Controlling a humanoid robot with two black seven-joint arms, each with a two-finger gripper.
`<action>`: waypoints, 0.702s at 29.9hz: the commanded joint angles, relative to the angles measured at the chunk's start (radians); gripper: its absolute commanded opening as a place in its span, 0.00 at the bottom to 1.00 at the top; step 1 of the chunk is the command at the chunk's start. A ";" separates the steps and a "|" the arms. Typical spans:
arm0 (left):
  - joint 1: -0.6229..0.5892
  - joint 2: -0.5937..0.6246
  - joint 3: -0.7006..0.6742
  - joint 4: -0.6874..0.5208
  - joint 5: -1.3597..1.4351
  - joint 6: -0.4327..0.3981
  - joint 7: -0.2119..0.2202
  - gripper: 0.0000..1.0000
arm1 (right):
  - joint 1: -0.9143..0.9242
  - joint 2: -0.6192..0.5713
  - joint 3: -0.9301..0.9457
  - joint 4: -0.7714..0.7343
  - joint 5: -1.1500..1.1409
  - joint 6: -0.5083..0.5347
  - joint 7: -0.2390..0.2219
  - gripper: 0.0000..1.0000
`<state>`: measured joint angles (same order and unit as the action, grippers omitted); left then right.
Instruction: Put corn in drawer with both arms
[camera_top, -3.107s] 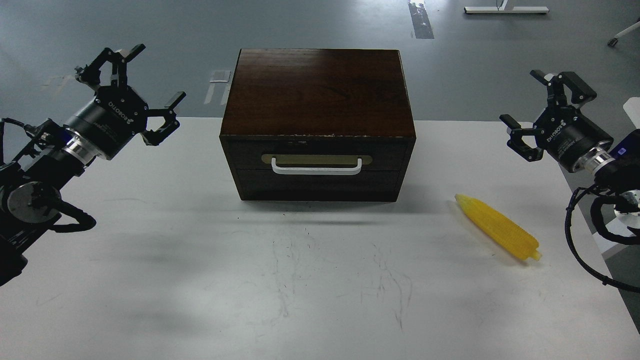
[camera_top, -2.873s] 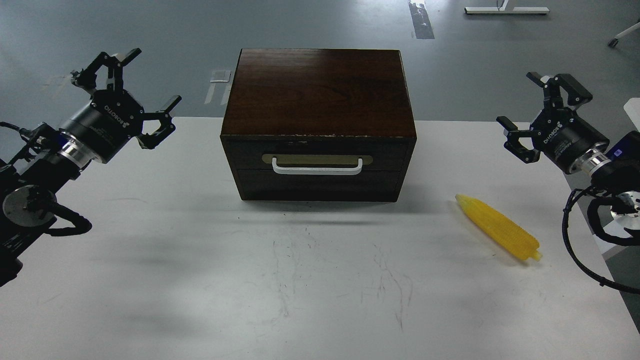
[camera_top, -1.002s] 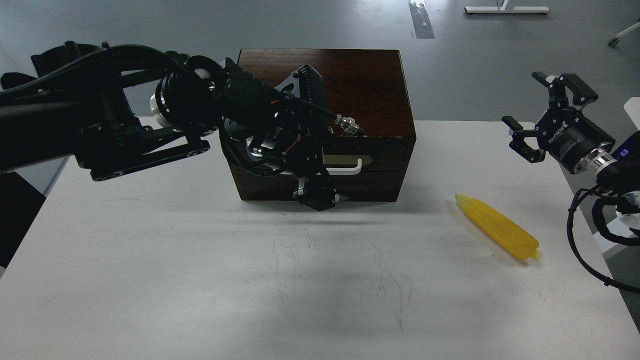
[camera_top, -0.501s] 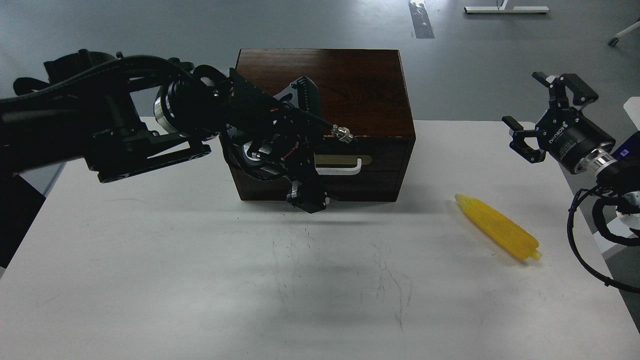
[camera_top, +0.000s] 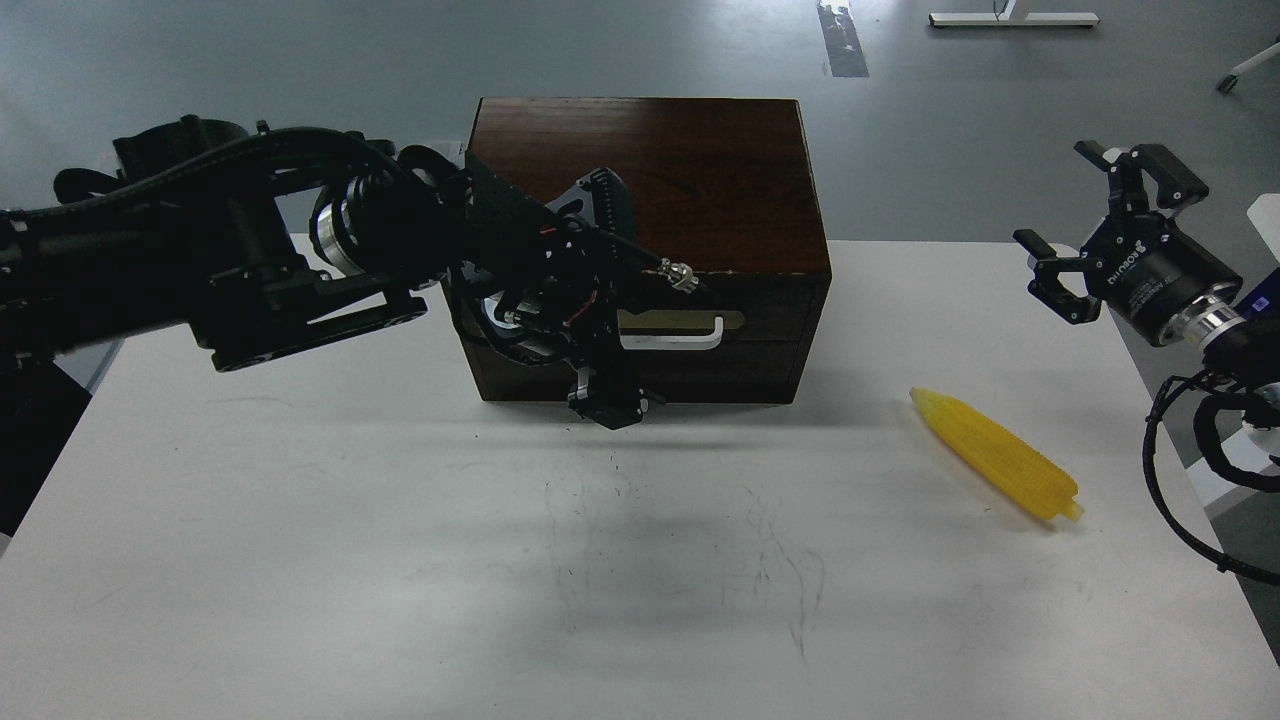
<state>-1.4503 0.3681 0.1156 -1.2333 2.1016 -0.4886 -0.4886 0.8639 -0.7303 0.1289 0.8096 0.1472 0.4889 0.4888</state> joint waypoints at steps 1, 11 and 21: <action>0.001 -0.003 0.013 0.003 0.000 0.000 0.000 0.98 | 0.000 0.000 0.000 0.000 0.000 0.000 0.000 1.00; 0.018 -0.008 0.015 0.025 0.000 0.000 0.000 0.98 | -0.002 -0.017 0.002 0.008 0.000 0.000 0.000 1.00; 0.040 -0.031 0.021 0.043 0.002 0.000 0.000 0.98 | -0.017 -0.049 0.002 0.029 0.000 0.000 0.000 1.00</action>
<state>-1.4191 0.3386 0.1364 -1.1946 2.1031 -0.4886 -0.4887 0.8532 -0.7669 0.1303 0.8316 0.1473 0.4889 0.4885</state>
